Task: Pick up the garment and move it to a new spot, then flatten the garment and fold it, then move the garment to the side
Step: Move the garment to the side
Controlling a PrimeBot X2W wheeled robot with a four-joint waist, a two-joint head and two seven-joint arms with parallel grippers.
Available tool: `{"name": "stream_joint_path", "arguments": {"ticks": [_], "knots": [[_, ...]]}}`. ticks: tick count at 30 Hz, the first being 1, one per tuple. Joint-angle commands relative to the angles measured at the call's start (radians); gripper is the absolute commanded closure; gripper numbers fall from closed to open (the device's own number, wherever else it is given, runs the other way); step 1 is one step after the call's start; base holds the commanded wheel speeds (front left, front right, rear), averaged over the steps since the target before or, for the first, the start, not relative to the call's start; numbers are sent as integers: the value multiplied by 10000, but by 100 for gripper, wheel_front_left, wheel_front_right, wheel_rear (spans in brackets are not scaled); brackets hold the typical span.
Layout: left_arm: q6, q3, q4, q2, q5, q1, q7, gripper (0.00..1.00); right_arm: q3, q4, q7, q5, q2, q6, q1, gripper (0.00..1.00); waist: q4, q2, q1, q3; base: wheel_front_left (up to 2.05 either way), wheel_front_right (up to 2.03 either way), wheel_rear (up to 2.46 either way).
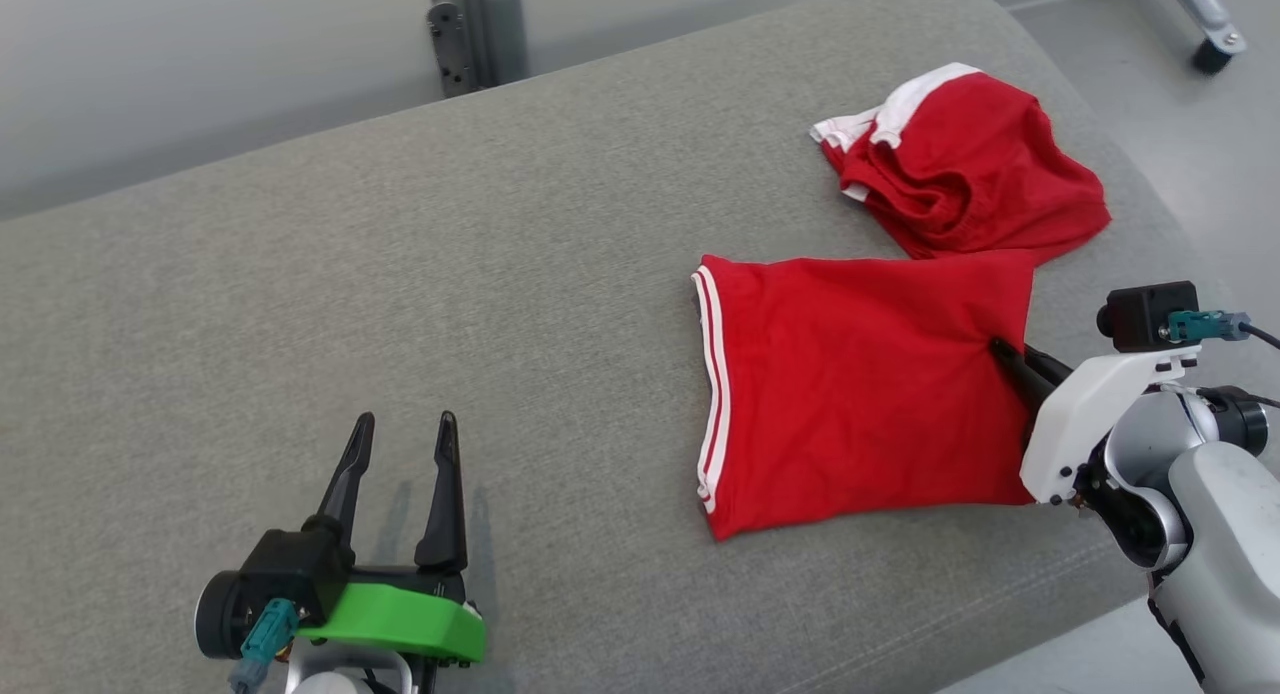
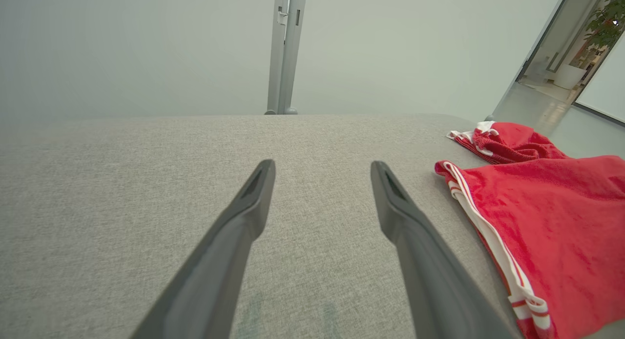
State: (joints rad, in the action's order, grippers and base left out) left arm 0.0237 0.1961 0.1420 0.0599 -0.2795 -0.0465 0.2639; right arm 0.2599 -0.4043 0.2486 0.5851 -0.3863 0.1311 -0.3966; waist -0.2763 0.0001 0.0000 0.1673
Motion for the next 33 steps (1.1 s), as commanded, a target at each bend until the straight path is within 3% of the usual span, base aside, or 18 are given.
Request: {"name": "stream_joint_path", "arguments": {"ticks": [1,8,16,25,33], "knots": [[36,27,39,113,97,-188,0,0,15,65,-97,-113,23,-9,-171,100,-1094,-1,0,330,0,0,0],[33,143,119,109,77,-285,-1,0,167,228,-217,-401,-76,-7,-496,100,-1208,-1,0,318,0,0,0],[-39,154,143,56,-95,-299,1,0,471,158,27,-889,-203,-7,-1886,100,-528,-1,0,222,0,0,0],[-80,181,131,6,-145,-301,1,0,237,-1382,328,-1413,-113,-9,-4083,100,521,-1,0,242,0,0,0],[-74,156,89,-28,-138,-338,1,0,-38,-3002,185,-1989,-553,-9,-5191,100,1231,-1,0,287,0,0,0]]}}
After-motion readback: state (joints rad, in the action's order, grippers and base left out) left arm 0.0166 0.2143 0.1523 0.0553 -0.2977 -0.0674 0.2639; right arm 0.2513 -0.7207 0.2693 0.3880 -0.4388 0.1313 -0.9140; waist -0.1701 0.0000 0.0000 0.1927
